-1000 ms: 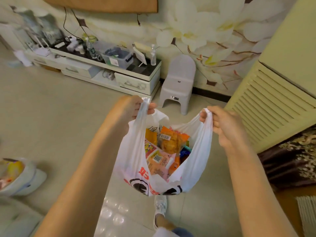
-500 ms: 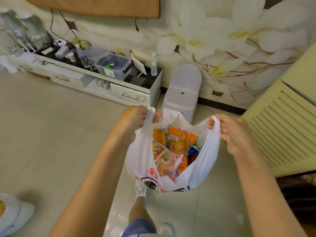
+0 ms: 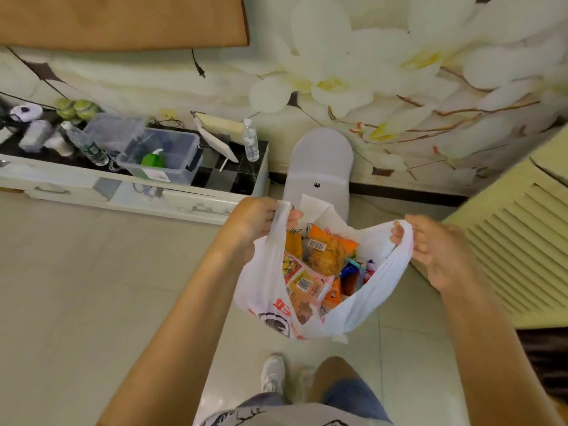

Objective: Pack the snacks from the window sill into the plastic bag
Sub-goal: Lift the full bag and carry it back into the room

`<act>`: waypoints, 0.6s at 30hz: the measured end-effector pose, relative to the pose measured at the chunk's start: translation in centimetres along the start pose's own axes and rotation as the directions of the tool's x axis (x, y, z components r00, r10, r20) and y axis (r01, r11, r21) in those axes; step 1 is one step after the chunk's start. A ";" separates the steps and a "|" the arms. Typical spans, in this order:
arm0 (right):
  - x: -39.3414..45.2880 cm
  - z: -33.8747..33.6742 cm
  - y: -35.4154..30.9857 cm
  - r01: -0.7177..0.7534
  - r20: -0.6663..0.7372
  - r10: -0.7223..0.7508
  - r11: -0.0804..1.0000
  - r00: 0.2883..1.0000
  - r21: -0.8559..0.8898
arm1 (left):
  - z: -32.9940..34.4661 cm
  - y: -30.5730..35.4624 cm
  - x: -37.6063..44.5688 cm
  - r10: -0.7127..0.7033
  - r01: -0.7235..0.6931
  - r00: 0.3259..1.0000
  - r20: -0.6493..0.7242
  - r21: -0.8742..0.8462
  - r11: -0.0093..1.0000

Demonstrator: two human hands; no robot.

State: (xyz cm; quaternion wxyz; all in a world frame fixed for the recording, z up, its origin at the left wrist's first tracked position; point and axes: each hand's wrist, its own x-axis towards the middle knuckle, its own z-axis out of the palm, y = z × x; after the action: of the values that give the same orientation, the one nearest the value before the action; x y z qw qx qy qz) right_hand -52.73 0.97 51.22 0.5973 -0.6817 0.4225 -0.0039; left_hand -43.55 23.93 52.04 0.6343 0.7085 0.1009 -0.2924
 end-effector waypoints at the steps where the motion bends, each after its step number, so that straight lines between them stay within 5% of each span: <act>1: 1.4 0.5 -0.7 -0.003 -0.006 0.003 0.999 1.000 -0.036 | -0.1 0.9 1.7 -0.009 0.009 1.000 -0.003 -0.003 1.000; 10: 16.9 4.9 -6.6 -0.091 -0.004 0.091 0.995 0.996 -0.050 | 1.2 7.0 17.0 -0.094 0.096 0.993 -0.067 0.031 0.995; 18: 29.2 8.9 -12.0 -0.088 0.021 0.095 0.968 0.995 -0.233 | 2.0 11.7 28.9 -0.215 0.219 0.974 -0.072 0.047 0.975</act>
State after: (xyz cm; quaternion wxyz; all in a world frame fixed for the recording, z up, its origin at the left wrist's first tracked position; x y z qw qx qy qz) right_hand -22.56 -9.66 43.90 0.5198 -0.7266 0.4415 0.0837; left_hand -14.67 13.38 46.15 0.5751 0.7197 0.1907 -0.3389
